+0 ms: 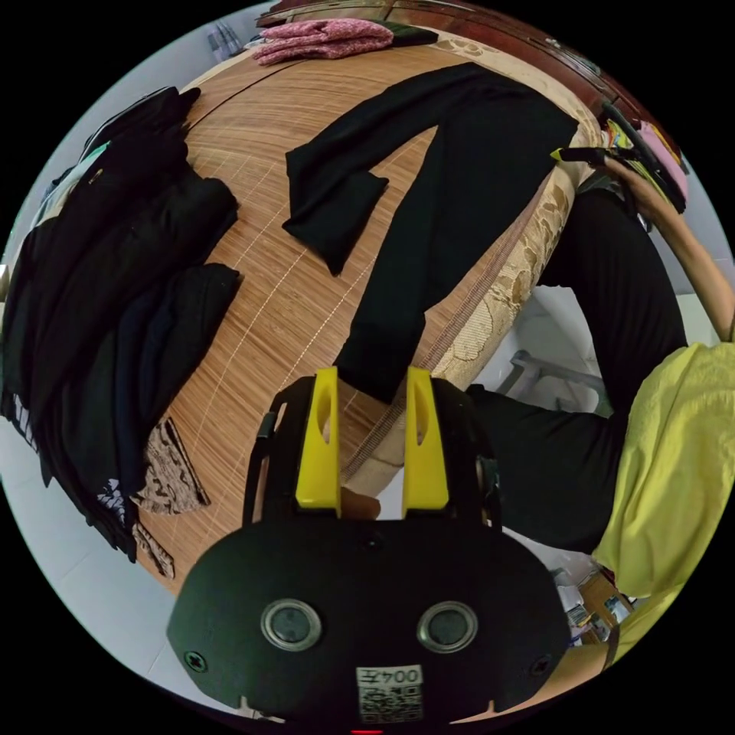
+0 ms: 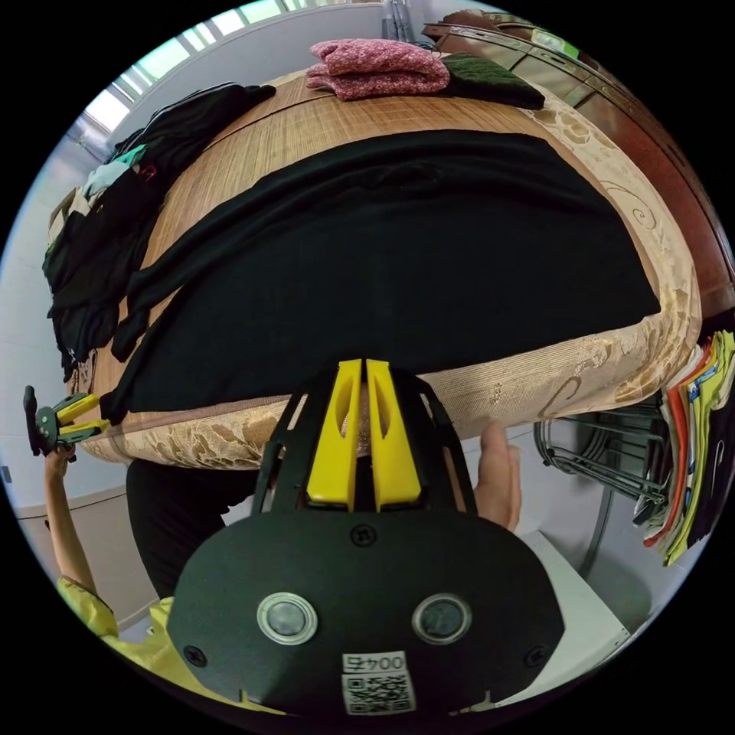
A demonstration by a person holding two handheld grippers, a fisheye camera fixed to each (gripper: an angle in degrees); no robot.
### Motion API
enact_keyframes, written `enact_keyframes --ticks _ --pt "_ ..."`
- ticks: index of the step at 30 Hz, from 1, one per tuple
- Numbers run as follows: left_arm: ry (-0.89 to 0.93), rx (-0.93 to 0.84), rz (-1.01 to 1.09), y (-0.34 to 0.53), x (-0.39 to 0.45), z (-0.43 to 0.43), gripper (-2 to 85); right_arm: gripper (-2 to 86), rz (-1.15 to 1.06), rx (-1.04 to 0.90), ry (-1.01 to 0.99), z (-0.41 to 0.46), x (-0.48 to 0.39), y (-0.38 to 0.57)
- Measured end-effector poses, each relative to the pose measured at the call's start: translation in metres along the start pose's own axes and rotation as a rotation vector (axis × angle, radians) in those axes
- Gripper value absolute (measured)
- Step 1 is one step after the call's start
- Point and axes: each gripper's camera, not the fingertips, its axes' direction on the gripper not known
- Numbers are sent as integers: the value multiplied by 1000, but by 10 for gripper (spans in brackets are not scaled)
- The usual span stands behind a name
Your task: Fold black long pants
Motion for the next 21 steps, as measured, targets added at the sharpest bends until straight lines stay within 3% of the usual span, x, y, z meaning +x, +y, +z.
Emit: enact_keyframes --ticks 8,12,16,21 --pt "-20 -19 16 10 -18 13 103 -7 -14 0 15 10 -23 -33" --pt "98 22 -173 23 -63 14 72 -7 -26 -28 33 16 -37 -54" --pt "242 84 -372 49 -111 24 46 -8 -78 -176 29 24 -52 -94" --pt "175 148 -322 73 -104 26 42 -9 -191 -379 20 39 -74 -144"
